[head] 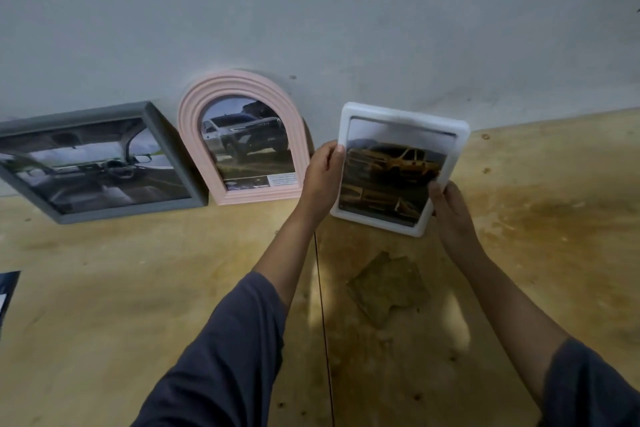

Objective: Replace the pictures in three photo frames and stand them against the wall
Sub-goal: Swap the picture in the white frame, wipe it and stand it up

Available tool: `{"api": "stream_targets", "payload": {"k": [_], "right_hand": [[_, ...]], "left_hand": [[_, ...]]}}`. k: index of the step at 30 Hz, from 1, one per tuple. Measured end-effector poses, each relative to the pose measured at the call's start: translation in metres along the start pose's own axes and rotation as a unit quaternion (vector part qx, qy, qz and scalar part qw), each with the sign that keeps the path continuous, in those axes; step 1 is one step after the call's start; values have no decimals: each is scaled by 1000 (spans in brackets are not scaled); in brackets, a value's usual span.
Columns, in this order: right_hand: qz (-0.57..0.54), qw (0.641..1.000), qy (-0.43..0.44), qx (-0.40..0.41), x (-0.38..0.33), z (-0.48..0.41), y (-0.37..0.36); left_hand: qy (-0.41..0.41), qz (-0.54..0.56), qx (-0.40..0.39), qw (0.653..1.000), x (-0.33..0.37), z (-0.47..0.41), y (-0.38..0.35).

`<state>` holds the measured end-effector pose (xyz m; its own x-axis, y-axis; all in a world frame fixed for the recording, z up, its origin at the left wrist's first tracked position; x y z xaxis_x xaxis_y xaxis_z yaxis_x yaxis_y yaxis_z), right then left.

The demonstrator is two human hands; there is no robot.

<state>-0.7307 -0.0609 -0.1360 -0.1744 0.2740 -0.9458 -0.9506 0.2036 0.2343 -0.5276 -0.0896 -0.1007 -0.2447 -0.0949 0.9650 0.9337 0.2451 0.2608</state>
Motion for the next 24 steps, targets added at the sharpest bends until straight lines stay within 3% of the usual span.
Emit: {"api": "stream_targets", "payload": {"k": [3, 5, 7, 10, 14, 20, 24], "right_hand": [[51, 992, 10, 117, 14, 32, 4], [125, 979, 18, 157, 28, 66, 6], [208, 973, -2, 101, 46, 97, 3], [267, 962, -52, 19, 61, 123, -6], [283, 957, -64, -5, 55, 128, -11], [334, 938, 62, -62, 33, 136, -26], [241, 955, 136, -108, -2, 153, -47]], "left_hand": [[-11, -106, 71, 992, -26, 23, 11], [36, -124, 42, 991, -44, 64, 12], [102, -146, -77, 981, -60, 111, 6], [74, -224, -163, 958, -80, 152, 1], [78, -213, -164, 960, -84, 155, 11], [52, -155, -170, 972, -80, 153, 51], [56, -111, -129, 984, -77, 152, 87]]}}
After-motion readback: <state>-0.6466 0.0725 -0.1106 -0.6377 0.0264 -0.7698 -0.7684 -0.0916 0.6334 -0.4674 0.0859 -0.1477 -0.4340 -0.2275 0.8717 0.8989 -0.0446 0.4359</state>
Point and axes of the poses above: each hand's wrist, its own z-axis away from the middle knuckle, its own y-axis out of the back of the hand, x = y × z, the point moved 1 cm from there along -z, towards the middle knuckle, and after that the axes turned 10 degrees about x, right-handed, at the moved point
